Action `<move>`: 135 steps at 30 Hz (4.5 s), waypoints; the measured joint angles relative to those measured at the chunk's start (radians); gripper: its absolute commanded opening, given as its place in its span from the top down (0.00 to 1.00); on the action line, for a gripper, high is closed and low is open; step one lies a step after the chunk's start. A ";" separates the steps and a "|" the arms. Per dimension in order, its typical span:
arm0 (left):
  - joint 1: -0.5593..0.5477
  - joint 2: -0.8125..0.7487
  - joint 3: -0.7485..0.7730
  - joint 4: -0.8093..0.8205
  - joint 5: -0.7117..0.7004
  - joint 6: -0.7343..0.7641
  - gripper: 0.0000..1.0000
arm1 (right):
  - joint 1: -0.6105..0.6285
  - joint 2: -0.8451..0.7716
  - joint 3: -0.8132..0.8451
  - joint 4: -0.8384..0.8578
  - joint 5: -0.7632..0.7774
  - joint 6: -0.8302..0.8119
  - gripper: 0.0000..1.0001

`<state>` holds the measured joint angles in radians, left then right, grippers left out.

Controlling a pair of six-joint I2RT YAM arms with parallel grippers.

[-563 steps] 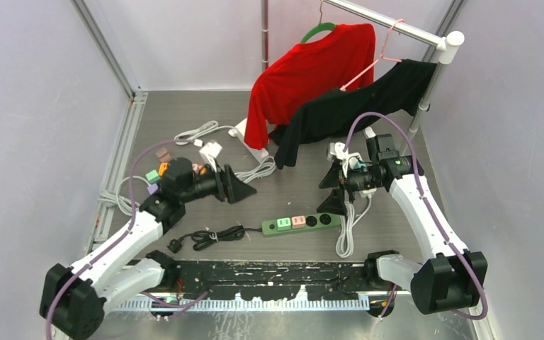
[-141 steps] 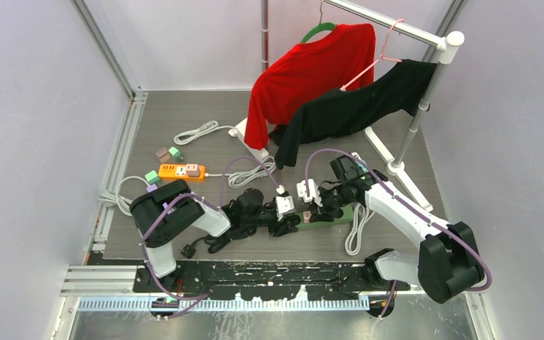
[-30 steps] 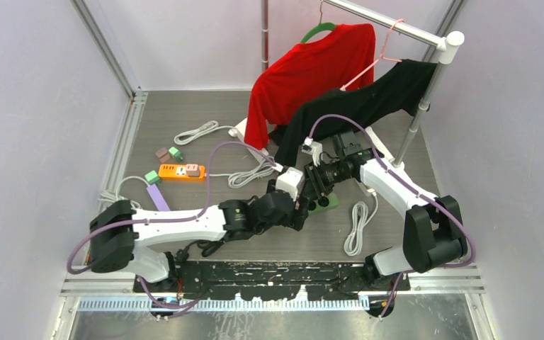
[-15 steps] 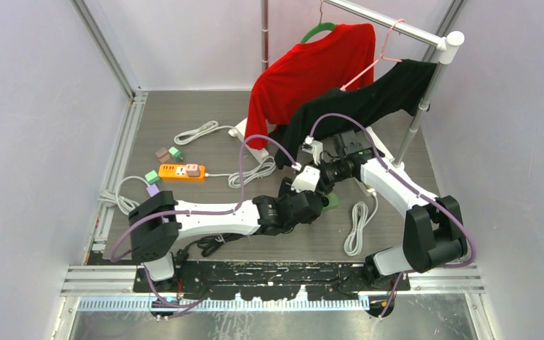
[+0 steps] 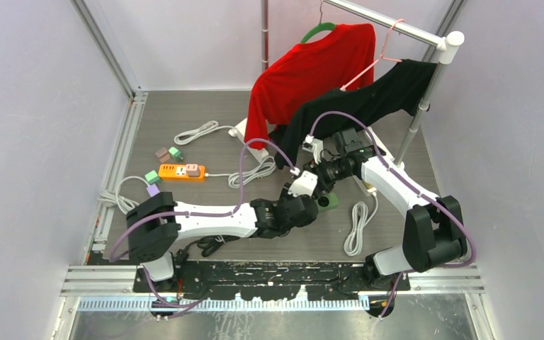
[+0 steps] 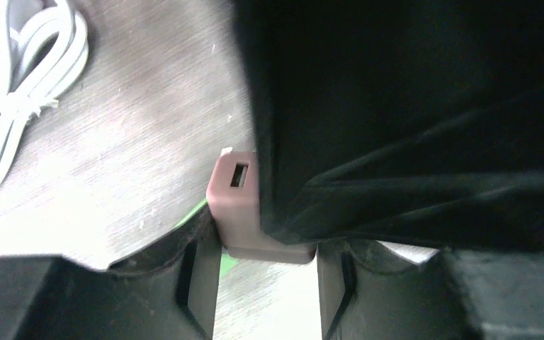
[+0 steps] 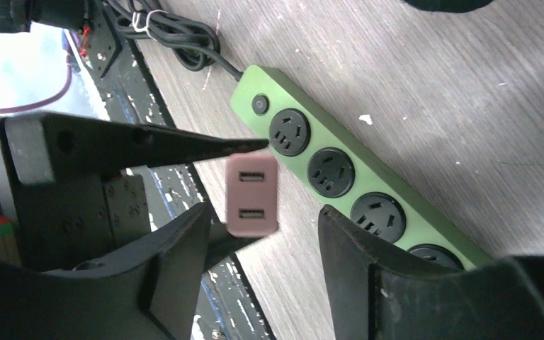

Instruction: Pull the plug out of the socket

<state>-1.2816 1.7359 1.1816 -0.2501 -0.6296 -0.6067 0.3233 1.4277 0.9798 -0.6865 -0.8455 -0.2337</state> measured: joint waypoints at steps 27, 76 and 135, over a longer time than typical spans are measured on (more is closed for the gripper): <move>0.725 -0.285 -0.174 -0.231 0.135 -0.044 1.00 | 0.001 -0.008 0.015 -0.060 0.011 -0.118 0.26; 1.121 0.251 0.290 -0.395 0.319 0.073 0.48 | 0.001 -0.044 0.015 -0.089 0.009 -0.173 0.26; 0.168 -0.232 -0.253 0.108 0.572 0.486 0.08 | -0.223 -0.282 -0.021 -0.568 -0.251 -1.097 0.00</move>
<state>-1.1137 1.5036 0.9287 -0.1421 -0.0578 -0.1204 0.1005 1.1461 0.9588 -1.2541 -1.0962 -1.3308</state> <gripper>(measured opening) 0.942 0.996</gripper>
